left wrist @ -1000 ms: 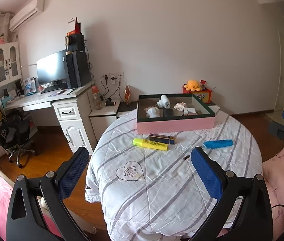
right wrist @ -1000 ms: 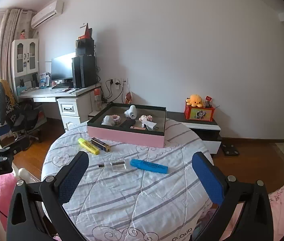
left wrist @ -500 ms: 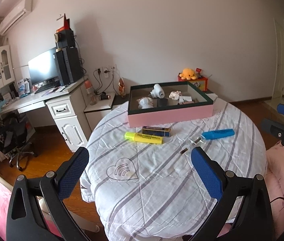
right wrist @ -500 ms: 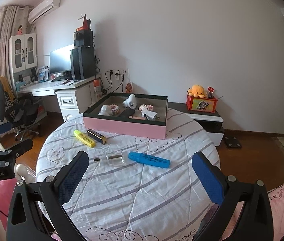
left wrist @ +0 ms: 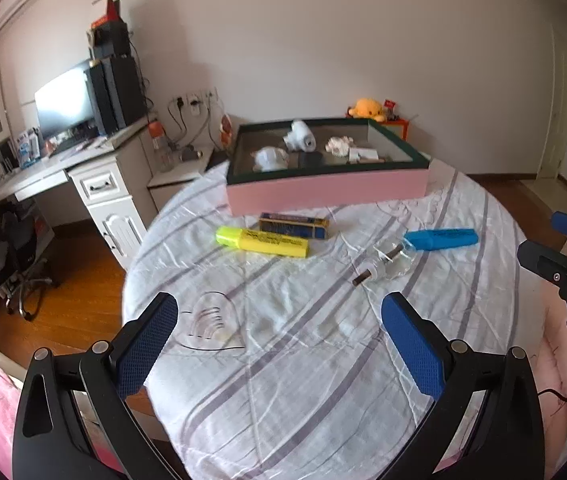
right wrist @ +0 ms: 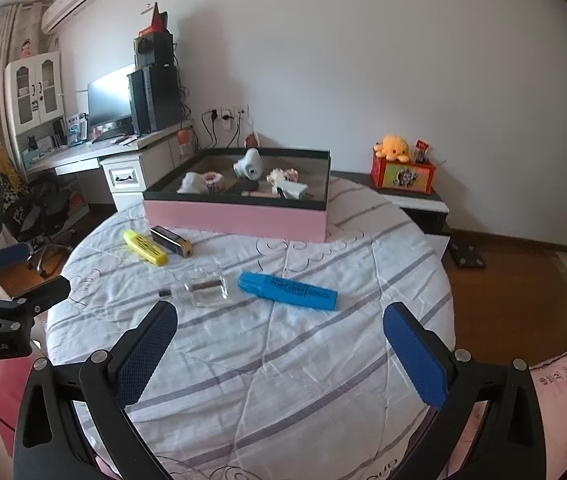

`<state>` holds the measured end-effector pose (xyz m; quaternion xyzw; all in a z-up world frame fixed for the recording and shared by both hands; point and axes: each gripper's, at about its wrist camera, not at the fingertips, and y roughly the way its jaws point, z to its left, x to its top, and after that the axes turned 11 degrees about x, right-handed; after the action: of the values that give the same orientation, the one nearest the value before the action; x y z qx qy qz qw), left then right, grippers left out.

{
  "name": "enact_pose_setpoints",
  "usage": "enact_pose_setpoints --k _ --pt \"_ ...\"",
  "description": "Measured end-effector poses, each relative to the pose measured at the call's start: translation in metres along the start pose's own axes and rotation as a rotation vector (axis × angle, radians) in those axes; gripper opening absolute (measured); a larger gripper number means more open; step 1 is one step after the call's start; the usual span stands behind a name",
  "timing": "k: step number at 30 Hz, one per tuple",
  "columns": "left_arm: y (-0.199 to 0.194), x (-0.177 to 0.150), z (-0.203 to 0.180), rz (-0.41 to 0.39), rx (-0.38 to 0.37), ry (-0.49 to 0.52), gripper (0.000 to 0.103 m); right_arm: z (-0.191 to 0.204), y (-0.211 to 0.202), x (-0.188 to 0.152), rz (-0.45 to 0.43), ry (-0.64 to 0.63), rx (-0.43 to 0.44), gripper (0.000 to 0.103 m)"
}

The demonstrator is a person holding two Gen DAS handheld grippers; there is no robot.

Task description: Organize rigid objects

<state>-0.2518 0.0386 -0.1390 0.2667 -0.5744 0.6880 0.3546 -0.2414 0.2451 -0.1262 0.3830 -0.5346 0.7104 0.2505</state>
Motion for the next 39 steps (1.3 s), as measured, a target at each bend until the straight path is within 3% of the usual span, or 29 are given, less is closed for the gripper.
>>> enact_pose_setpoints --k 11,18,29,31,32,35,39 --pt "0.056 0.010 -0.067 0.135 -0.195 0.030 0.103 -0.045 0.026 -0.017 0.069 0.079 -0.007 0.103" --pt "0.091 0.020 -0.093 0.183 -0.136 0.040 0.103 -0.064 0.044 -0.025 0.099 0.111 0.005 0.103" --pt "0.117 0.027 -0.112 0.233 -0.133 0.068 0.103 -0.083 0.061 -0.024 0.120 0.138 0.012 0.103" --pt "0.118 0.030 -0.110 0.225 -0.140 0.053 0.094 -0.083 0.060 -0.025 0.120 0.138 0.012 0.103" --pt "0.117 0.030 -0.107 0.221 -0.147 0.041 0.081 -0.083 0.061 -0.024 0.121 0.139 0.012 0.103" --pt "0.114 0.030 -0.097 0.208 -0.170 0.010 0.063 -0.081 0.061 -0.024 0.124 0.139 0.008 0.103" --pt "0.106 0.022 -0.086 0.203 -0.176 0.030 0.063 -0.078 0.062 -0.024 0.132 0.132 -0.001 0.103"
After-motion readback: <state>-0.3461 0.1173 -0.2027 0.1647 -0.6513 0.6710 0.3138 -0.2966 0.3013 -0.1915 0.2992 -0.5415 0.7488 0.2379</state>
